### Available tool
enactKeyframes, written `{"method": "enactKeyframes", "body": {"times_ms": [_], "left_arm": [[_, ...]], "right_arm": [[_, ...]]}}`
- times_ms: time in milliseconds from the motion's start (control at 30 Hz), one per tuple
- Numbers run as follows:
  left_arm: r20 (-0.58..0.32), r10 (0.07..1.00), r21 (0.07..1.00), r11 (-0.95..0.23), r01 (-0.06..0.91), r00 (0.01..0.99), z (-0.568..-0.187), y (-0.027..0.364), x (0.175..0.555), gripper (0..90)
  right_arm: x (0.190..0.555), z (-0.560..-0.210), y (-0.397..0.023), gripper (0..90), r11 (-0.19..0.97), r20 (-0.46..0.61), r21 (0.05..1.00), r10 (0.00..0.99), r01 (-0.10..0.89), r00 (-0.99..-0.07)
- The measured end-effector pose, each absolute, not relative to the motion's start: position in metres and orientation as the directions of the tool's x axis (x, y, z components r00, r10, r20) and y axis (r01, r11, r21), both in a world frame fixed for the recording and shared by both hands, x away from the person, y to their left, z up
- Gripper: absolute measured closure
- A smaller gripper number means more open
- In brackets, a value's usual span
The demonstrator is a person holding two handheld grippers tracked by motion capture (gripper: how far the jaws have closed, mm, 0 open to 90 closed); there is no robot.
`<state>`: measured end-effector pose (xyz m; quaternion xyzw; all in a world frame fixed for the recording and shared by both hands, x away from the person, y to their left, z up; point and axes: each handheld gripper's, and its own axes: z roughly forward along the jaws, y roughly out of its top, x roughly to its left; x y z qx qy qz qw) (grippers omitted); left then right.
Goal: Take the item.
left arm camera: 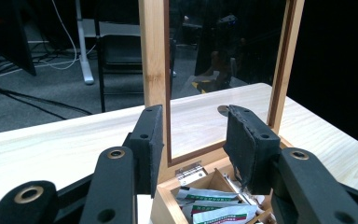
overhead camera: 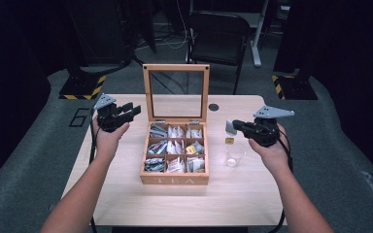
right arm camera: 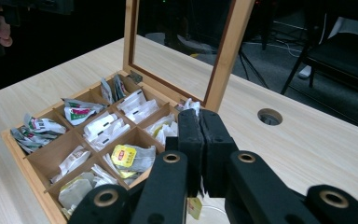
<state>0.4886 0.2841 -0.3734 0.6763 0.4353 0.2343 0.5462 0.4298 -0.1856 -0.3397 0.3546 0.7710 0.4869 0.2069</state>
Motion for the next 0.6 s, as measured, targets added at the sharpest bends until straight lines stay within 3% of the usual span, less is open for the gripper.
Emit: {"method": "enactKeyframes", "body": {"times_ms": [600], "left_arm": [[-0.158,0.845,0.941,-0.028,0.337,0.511,-0.374,0.284,0.488,56.5]], "right_arm": [[0.427,-0.351,-0.201,88.1,0.264,0.023,0.894,0.780,0.362,-0.626]]}}
